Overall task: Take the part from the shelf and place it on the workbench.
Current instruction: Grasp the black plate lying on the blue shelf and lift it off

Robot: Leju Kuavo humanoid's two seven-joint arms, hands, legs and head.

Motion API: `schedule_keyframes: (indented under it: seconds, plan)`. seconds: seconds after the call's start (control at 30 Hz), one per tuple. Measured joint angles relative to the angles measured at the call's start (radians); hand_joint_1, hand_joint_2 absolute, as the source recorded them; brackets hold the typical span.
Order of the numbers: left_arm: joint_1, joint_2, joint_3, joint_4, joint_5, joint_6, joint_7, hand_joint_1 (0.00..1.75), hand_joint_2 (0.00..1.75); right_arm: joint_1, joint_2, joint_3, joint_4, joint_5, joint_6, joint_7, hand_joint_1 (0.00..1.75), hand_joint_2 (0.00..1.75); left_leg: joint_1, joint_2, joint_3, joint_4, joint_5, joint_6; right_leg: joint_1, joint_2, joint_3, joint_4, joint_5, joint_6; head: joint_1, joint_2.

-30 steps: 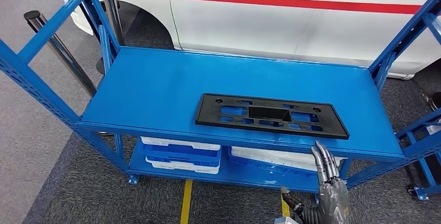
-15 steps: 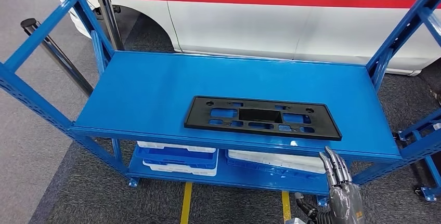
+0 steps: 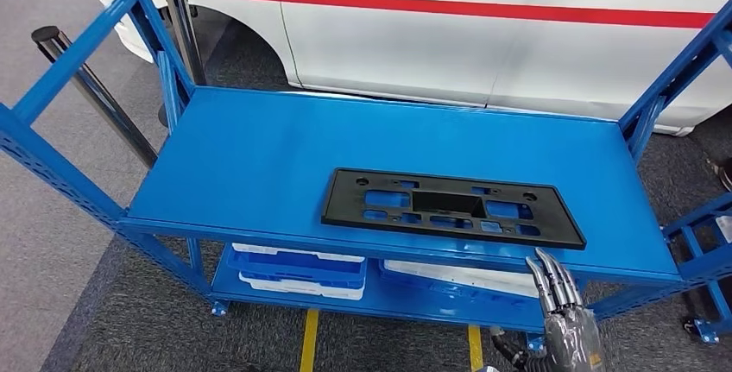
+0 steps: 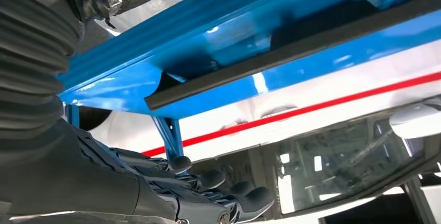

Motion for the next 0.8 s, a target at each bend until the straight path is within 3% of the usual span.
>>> schedule_keyframes:
  seconds: [0.03,0.07,0.1,0.17,0.23,0.3,0.4,0.5,0.53,0.57,0.6,0.63,0.7,0.73,0.8]
  plan:
    - [0.000,0.000,0.000,0.000,0.000,0.000,0.000,0.00,0.00,0.001,0.000,0.000,0.000,0.001,0.001,0.002,0.00,1.75,0.000,0.000,0.002,0.001,-0.002,0.001,-0.001,0.000,-0.033,0.053,-0.013,0.003,0.000,0.000]
    - [0.000,0.000,0.000,0.000,0.000,0.000,0.001,0.00,0.00,0.002,0.000,0.000,0.000,0.001,0.001,0.003,0.00,1.75,-0.001,0.000,0.005,0.001,-0.005,0.001,-0.003,0.000,-0.053,0.078,-0.007,0.006,0.000,0.000]
    - [0.001,0.000,0.000,0.000,0.000,0.002,0.002,0.00,0.00,0.003,-0.001,0.000,0.000,0.002,0.002,0.005,0.00,1.75,0.000,-0.001,0.009,0.003,-0.009,0.000,-0.005,0.000,-0.054,0.065,0.019,0.008,0.000,0.000]
    - [0.002,-0.001,0.000,0.000,0.000,0.009,0.005,0.00,0.00,0.003,-0.003,0.001,0.001,0.003,0.002,0.008,0.00,1.75,0.001,-0.002,0.019,0.008,-0.020,-0.006,-0.010,0.000,-0.012,-0.046,0.098,0.009,0.000,0.000]
    - [0.001,-0.001,0.000,0.000,0.000,0.025,0.011,0.00,0.00,0.004,-0.005,0.001,0.001,0.004,0.003,0.010,0.00,1.75,-0.002,-0.004,0.022,0.016,-0.031,-0.017,-0.008,0.000,0.029,-0.145,0.137,0.005,0.000,0.000]
    - [0.000,-0.001,0.000,0.000,0.000,0.047,0.022,0.00,0.00,0.007,-0.007,0.002,0.000,0.005,0.005,0.012,0.00,1.75,-0.004,-0.004,0.021,0.018,-0.036,-0.028,-0.003,0.002,0.037,-0.167,0.133,-0.003,-0.001,0.000]
    - [-0.001,-0.002,0.000,0.000,-0.001,0.072,0.039,0.00,0.00,0.010,-0.008,0.003,0.000,0.007,0.011,0.015,0.00,1.75,-0.001,-0.003,0.015,0.037,-0.055,-0.042,-0.006,0.004,0.041,-0.176,0.134,-0.020,-0.002,0.000]
    - [-0.003,-0.002,0.000,0.000,-0.003,0.077,0.045,0.00,0.00,0.008,-0.009,0.003,0.000,0.009,0.014,0.021,0.00,1.75,0.002,-0.002,-0.059,0.193,-0.136,-0.051,-0.006,-0.002,0.046,-0.180,0.132,-0.033,-0.002,0.000]
    - [-0.003,-0.002,0.000,0.000,-0.003,0.077,0.045,0.00,0.00,0.008,-0.009,0.003,0.000,0.009,0.015,0.021,0.00,1.75,0.002,-0.002,-0.092,0.254,-0.156,-0.052,-0.005,-0.003,0.047,-0.180,0.130,-0.035,-0.002,0.000]
    - [-0.002,-0.002,0.000,0.000,-0.003,0.077,0.046,0.00,0.00,0.008,-0.009,0.003,0.001,0.009,0.015,0.022,0.00,1.75,0.002,-0.002,-0.112,0.289,-0.159,-0.053,-0.004,-0.003,0.048,-0.180,0.129,-0.036,-0.002,0.000]
    - [-0.001,-0.002,0.000,0.000,-0.003,0.077,0.046,0.00,0.00,0.008,-0.010,0.003,0.001,0.009,0.015,0.022,0.00,1.75,0.002,-0.002,-0.117,0.289,-0.142,-0.052,-0.003,-0.003,0.051,-0.179,0.128,-0.037,-0.002,0.000]
    - [-0.001,-0.002,0.000,0.000,-0.003,0.077,0.046,0.00,0.00,0.008,-0.010,0.003,0.001,0.009,0.015,0.022,0.00,1.75,0.002,-0.002,-0.103,0.251,-0.108,-0.050,-0.003,-0.002,0.054,-0.179,0.126,-0.037,-0.003,0.000]
    - [-0.002,-0.002,0.000,0.000,-0.003,0.077,0.046,0.00,0.00,0.008,-0.012,0.003,0.002,0.009,0.015,0.022,0.00,1.75,0.001,-0.002,-0.048,0.122,-0.037,-0.042,-0.001,-0.001,0.061,-0.178,0.120,-0.034,-0.002,0.000]
    - [-0.003,-0.002,0.000,0.000,-0.003,0.077,0.046,0.00,0.00,0.007,-0.012,0.003,0.002,0.010,0.016,0.022,0.00,1.75,-0.001,-0.003,-0.026,0.071,-0.018,-0.038,0.001,-0.001,0.062,-0.177,0.118,-0.030,-0.002,0.000]
    - [-0.005,-0.002,0.000,0.000,-0.004,0.075,0.046,0.00,0.00,0.005,-0.014,0.004,0.002,0.012,0.020,0.023,0.00,1.75,-0.005,-0.004,-0.011,0.032,-0.017,-0.033,0.003,0.000,0.060,-0.176,0.118,-0.021,-0.002,0.000]
